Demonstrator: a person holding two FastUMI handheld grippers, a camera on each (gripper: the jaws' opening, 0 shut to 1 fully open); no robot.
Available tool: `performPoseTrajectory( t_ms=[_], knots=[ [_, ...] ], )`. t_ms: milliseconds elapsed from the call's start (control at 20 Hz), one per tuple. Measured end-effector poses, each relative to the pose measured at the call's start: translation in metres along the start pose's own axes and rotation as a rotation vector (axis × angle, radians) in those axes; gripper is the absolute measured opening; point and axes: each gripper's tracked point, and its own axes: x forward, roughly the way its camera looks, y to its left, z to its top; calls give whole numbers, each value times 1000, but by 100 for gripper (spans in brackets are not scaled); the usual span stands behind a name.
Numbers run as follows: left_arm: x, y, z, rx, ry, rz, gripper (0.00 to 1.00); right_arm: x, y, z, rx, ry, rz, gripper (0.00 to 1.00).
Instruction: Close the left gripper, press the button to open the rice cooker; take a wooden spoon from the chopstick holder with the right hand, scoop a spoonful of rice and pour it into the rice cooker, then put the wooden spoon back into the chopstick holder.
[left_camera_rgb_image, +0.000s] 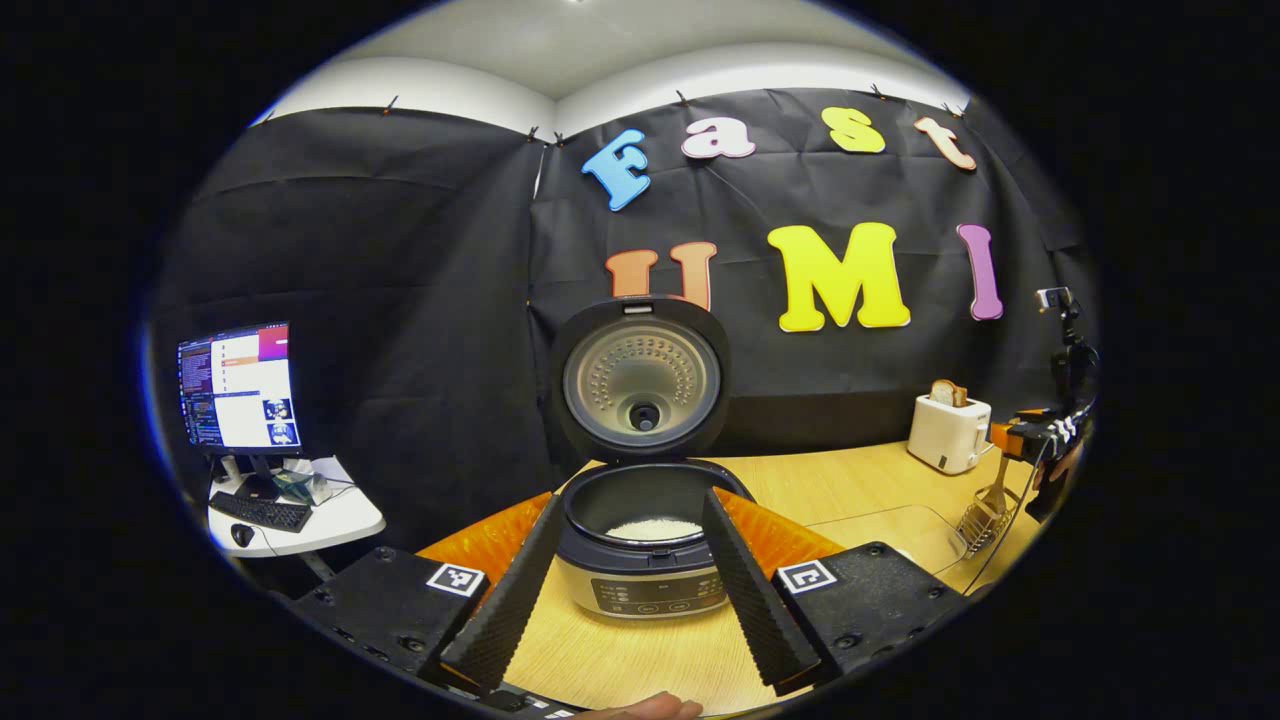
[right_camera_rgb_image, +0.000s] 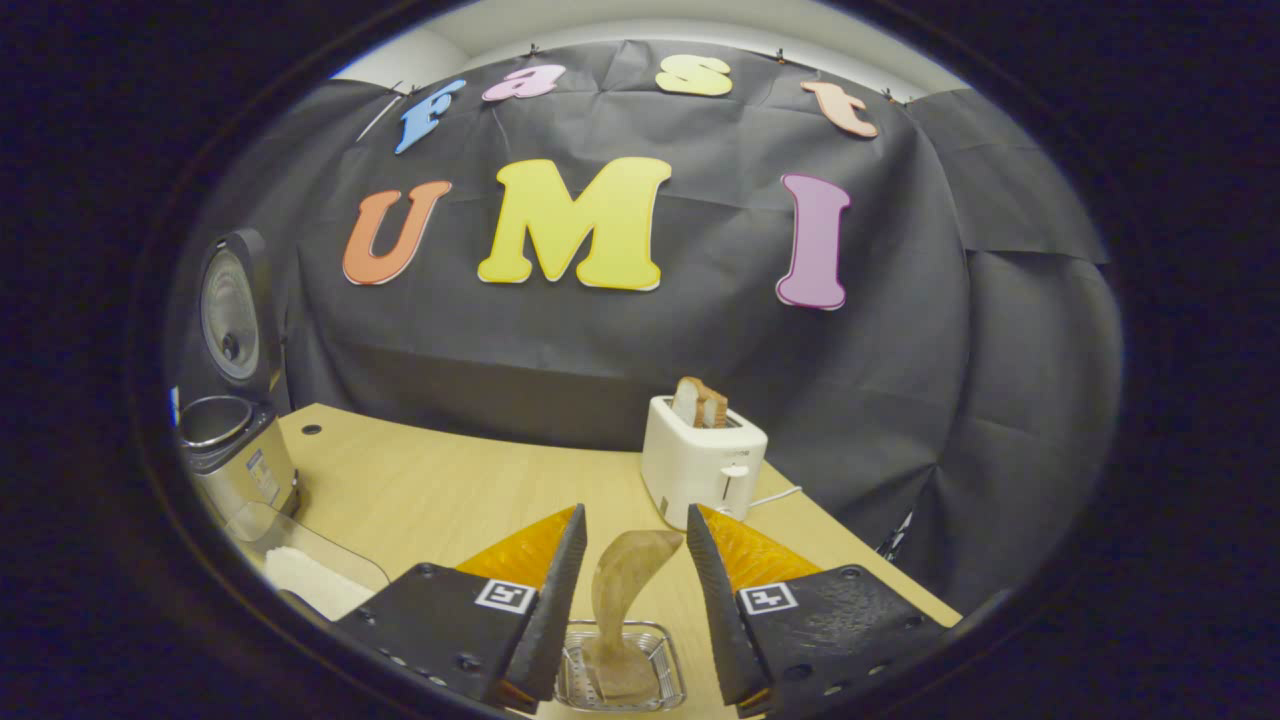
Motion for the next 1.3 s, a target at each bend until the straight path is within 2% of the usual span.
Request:
performPoseTrajectory(
  t_ms=[50, 100, 200, 400, 750, 950, 1150, 1250, 1300],
  knots=[
    [-1, 0, 4, -12, -9, 4, 90, -2, 1, 1, -12, -13, 14, 70],
    [0, -1, 9, -24, -26, 7, 90, -4, -1, 3, -18, -24, 17, 74],
    [1, -1, 17, -38, -49, 10, 90, -9, -4, 4, -10, -38, 38, 96],
    [15, 0, 40, -27, -67, 2, 90, -26, -15, 3, 47, -51, 60, 95],
    [75, -1, 97, -35, -124, -13, 90, -53, -20, -8, 71, -100, 114, 96],
    [117, 6, 135, -78, -184, -6, 90, -72, -13, -3, 31, -144, 148, 95],
    [164, 2, 161, -131, -185, -13, 90, -92, 1, 10, 28, -180, 192, 96],
    [182, 1, 174, -88, -217, -3, 90, -95, 11, 7, 47, -180, 230, 95],
    [191, 8, 179, -54, -239, 31, 90, -94, 13, 3, 50, -174, 242, 95]
  ],
)
